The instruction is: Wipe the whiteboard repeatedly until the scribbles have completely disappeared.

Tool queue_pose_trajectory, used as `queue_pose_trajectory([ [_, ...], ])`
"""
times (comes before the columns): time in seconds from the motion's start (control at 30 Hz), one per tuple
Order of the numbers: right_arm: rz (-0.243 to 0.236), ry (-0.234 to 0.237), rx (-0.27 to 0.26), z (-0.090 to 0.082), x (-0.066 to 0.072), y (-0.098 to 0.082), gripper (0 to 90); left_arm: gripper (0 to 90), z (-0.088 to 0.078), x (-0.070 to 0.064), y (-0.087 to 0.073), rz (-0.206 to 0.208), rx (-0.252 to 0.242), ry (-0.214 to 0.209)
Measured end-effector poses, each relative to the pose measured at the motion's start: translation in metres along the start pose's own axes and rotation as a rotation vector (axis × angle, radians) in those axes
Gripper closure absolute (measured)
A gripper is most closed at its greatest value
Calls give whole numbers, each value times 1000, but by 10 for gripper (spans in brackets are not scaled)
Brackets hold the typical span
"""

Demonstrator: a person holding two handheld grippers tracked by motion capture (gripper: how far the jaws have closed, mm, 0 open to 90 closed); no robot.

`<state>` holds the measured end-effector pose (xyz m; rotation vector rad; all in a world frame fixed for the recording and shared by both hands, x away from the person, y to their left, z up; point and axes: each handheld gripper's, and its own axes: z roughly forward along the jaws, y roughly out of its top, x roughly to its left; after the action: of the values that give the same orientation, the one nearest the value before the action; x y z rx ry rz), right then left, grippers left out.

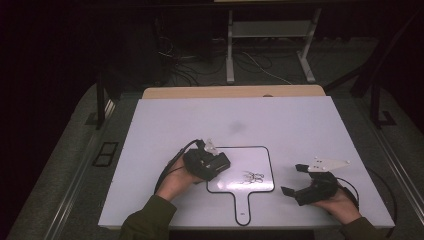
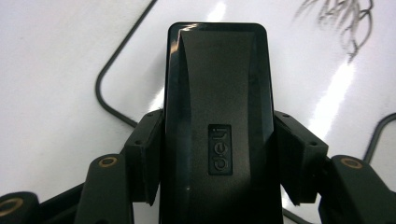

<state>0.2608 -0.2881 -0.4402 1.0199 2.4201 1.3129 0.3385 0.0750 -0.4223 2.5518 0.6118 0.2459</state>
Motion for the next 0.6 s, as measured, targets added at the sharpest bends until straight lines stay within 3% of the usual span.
queue_pose_trajectory([
  [0.23,0,0,2,0,0,0,0,394,0,-15,3,64,15,-38],
  [0.43,-1,0,2,0,0,0,0,394,3,-25,9,88,3,-83],
  [0.6,1,1,1,0,0,0,0,393,5,-25,15,70,-8,-112],
])
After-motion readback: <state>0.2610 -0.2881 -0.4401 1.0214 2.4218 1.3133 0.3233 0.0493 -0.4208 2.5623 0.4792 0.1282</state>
